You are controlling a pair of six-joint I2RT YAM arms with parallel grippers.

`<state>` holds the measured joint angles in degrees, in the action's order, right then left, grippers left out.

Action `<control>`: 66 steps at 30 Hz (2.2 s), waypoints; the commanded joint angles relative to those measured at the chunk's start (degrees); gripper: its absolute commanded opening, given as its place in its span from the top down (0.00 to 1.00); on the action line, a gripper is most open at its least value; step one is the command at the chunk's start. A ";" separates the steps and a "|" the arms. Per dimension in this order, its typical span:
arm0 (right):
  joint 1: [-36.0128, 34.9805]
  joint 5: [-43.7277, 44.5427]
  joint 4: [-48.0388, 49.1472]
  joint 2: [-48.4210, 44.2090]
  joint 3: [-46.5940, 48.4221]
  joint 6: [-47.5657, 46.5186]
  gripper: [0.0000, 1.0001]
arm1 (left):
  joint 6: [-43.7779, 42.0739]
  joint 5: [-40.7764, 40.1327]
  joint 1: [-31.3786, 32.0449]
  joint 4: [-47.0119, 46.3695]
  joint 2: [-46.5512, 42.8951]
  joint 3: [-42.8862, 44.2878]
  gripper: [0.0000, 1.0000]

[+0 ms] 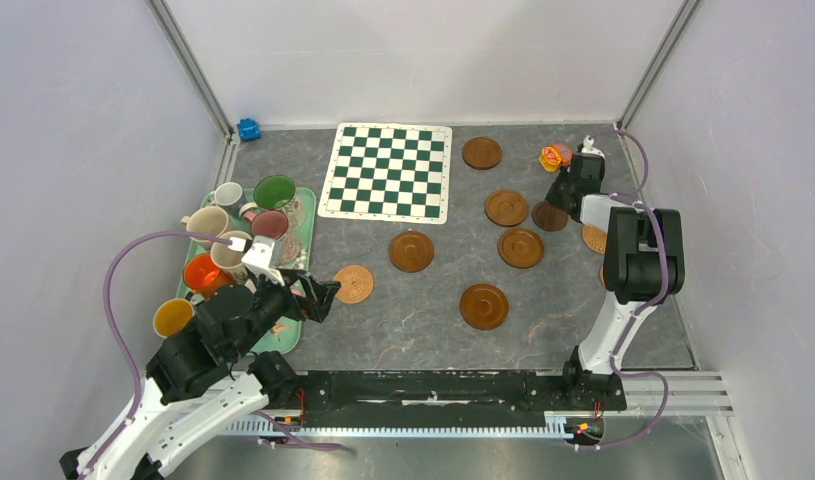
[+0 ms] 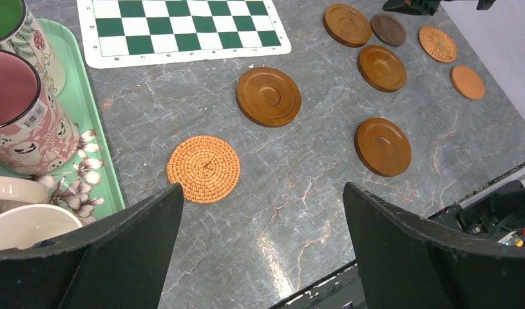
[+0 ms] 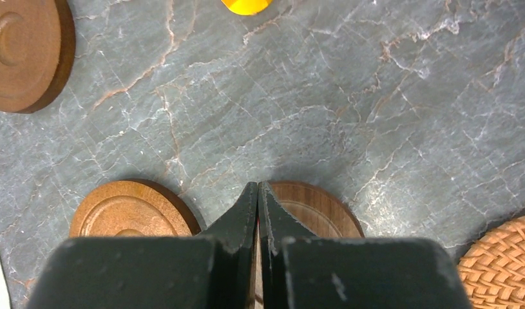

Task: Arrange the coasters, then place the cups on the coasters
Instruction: Move the coaster to the center of the board.

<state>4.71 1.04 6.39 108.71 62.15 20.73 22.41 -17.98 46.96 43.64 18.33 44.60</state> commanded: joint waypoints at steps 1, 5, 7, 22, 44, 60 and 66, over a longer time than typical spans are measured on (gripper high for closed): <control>-0.05 -2.14 -0.58 -2.76 2.63 -2.95 1.00 | -1.22 -0.96 0.15 -1.54 0.38 0.14 0.00; -0.31 -4.26 -4.07 -5.92 2.34 -1.56 1.00 | -1.14 -0.88 0.15 -1.59 -0.10 0.18 0.00; -0.77 -5.05 -5.60 -7.91 0.61 0.02 1.00 | -1.14 -0.92 0.15 -1.54 -0.22 0.16 0.00; -7.30 -8.62 -8.38 -21.80 -17.54 2.44 1.00 | -1.15 -0.67 0.15 -1.54 -1.13 0.09 0.00; -7.81 10.93 -14.12 -23.40 -24.12 0.65 1.00 | -1.01 -1.36 0.15 -1.54 -1.89 0.05 0.00; -2.12 12.54 -15.03 -23.71 -23.60 -3.02 1.00 | -1.06 -1.36 0.15 -1.54 -1.72 0.05 0.00; -1.28 11.54 -13.55 -22.31 -23.13 -4.07 1.00 | -1.03 -1.45 0.15 -1.54 -1.59 0.05 0.00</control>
<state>2.63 10.87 -5.89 85.10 38.65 18.85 22.41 -18.04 46.98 43.64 16.71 44.60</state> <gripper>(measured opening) 0.003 0.994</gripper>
